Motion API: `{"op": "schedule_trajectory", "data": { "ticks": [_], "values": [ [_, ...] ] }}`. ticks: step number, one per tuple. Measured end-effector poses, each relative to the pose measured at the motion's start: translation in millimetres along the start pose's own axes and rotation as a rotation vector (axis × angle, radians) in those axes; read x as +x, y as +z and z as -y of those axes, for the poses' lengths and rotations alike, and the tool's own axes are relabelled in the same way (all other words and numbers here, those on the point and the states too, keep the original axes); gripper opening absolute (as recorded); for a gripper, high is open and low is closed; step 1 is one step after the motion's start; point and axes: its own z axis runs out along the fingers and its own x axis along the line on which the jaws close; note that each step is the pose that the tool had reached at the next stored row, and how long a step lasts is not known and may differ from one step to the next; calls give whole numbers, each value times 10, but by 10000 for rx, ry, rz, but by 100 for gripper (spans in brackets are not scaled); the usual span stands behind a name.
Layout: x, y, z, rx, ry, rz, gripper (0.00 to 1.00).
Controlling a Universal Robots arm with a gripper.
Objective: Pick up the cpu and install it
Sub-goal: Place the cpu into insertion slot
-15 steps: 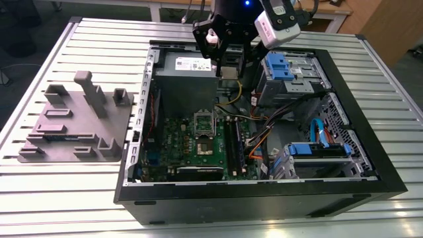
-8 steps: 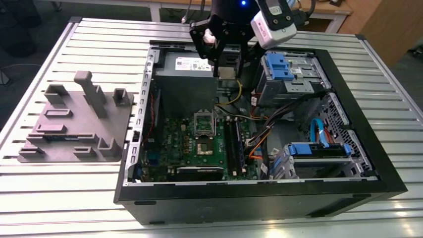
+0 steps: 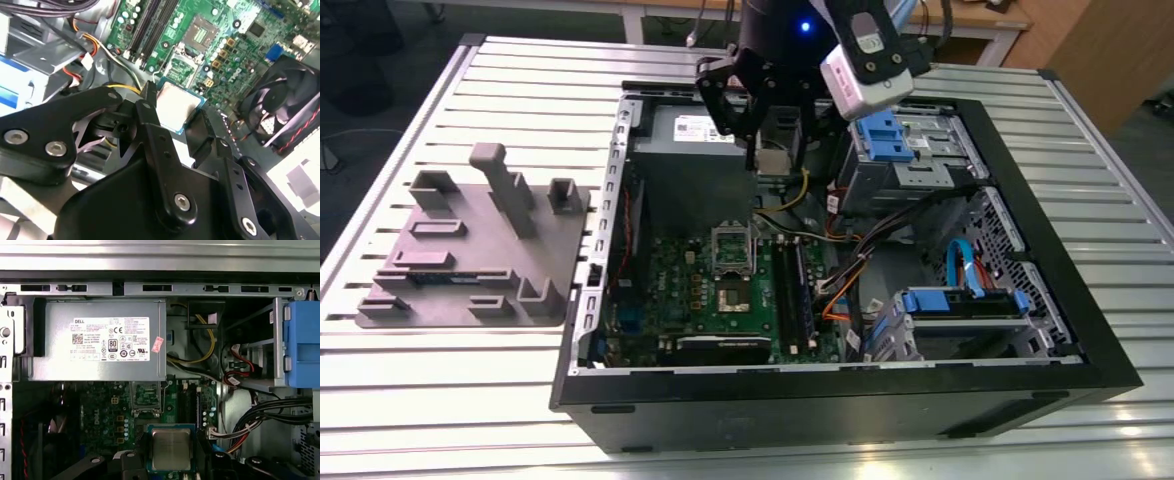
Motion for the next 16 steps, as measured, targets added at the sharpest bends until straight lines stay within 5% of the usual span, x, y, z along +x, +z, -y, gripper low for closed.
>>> {"op": "schedule_trajectory", "data": {
  "ticks": [7,16],
  "values": [
    [83,67,11,-4,-86,-8,47],
    [88,95,25,-4,-84,-40,47]
  ]
}}
